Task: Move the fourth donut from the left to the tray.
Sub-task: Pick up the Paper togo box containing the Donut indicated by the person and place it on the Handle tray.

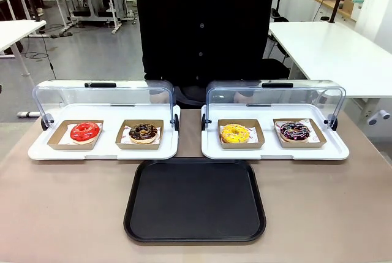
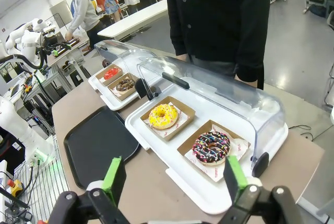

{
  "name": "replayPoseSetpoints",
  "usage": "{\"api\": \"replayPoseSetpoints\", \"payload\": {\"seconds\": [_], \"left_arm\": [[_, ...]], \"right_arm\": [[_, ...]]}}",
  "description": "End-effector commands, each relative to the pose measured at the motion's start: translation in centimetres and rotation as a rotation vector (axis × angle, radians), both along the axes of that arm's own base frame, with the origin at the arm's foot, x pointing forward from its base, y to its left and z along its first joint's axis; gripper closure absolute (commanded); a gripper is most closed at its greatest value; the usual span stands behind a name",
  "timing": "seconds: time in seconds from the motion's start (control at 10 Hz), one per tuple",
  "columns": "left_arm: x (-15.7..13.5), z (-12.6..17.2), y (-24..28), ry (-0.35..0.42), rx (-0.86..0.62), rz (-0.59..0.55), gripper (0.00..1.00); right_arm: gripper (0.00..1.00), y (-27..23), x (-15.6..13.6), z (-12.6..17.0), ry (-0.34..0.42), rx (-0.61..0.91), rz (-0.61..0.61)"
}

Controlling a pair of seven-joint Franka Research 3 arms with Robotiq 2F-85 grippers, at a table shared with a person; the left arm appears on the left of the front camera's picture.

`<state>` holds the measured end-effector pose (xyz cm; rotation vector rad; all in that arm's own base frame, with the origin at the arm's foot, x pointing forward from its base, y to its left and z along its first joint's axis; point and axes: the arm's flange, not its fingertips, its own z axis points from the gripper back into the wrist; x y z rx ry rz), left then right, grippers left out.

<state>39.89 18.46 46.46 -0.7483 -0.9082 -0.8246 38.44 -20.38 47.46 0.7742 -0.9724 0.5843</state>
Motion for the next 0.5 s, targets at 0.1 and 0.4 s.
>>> {"api": "replayPoseSetpoints", "payload": {"seconds": [0.1,0.4], "left_arm": [[-0.15,0.07,0.01,-0.017,-0.005,-0.014,0.00],[-0.15,0.07,0.01,-0.017,-0.005,-0.014,0.00]], "right_arm": [[0.00,-0.06,0.37,0.08,-0.040,0.011,0.002],[0.00,-0.06,0.37,0.08,-0.040,0.011,0.002]]}}
